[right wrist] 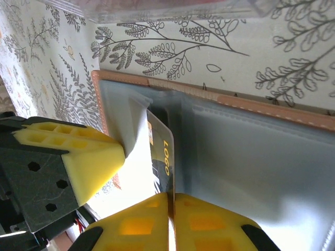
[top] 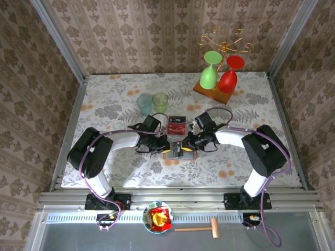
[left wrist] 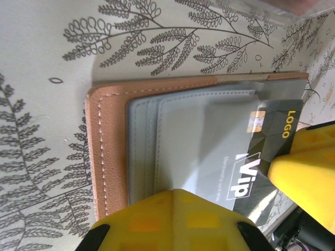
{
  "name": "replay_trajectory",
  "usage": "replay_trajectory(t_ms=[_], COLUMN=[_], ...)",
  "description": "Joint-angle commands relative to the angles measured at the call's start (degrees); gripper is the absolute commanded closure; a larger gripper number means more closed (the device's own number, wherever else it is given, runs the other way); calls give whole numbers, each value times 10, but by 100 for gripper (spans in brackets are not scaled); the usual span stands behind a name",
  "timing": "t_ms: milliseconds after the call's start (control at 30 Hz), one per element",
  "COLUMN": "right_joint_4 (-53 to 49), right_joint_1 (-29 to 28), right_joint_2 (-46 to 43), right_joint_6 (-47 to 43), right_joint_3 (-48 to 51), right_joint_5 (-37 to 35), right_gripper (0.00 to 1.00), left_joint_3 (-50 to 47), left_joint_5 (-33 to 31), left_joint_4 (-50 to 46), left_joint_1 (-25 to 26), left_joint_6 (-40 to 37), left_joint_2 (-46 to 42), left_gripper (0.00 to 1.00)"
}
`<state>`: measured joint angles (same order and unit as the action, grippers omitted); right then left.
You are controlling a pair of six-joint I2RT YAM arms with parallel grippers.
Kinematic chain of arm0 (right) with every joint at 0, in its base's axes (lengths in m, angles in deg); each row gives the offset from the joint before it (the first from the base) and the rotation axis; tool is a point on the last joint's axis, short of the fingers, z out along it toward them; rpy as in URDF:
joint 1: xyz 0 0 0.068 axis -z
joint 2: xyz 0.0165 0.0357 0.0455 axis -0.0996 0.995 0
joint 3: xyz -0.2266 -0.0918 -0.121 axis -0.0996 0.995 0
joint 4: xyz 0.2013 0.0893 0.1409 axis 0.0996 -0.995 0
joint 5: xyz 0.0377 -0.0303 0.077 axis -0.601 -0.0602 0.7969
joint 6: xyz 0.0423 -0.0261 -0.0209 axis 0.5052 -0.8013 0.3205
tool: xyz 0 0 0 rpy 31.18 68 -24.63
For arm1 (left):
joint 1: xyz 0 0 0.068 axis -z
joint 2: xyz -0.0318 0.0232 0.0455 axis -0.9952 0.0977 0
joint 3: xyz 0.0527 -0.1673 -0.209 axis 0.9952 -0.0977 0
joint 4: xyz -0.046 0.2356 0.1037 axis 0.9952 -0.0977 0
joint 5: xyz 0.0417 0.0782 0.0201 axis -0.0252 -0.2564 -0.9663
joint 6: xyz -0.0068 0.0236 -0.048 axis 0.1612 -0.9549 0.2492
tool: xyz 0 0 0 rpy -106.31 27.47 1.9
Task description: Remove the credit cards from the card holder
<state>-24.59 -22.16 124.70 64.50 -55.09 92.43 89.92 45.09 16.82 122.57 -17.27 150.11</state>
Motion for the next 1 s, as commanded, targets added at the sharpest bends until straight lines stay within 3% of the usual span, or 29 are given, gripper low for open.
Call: replay_trajectory(t_ms=[0, 967], right_joint_4=[-57, -196], right_joint_1=[4, -31], right_joint_2=[-23, -40], right_joint_6=[-24, -70], right_joint_3=[-2, -90], right_joint_5=[-34, -119], right_gripper=[91, 91], left_joint_3=[-9, -32], left_joint_5=[-15, -10], left_joint_4=[-40, -19], left_joint_1=[-3, -3], left_joint_6=[-11, 6], left_joint_2=[9, -29], left_gripper=[100, 98])
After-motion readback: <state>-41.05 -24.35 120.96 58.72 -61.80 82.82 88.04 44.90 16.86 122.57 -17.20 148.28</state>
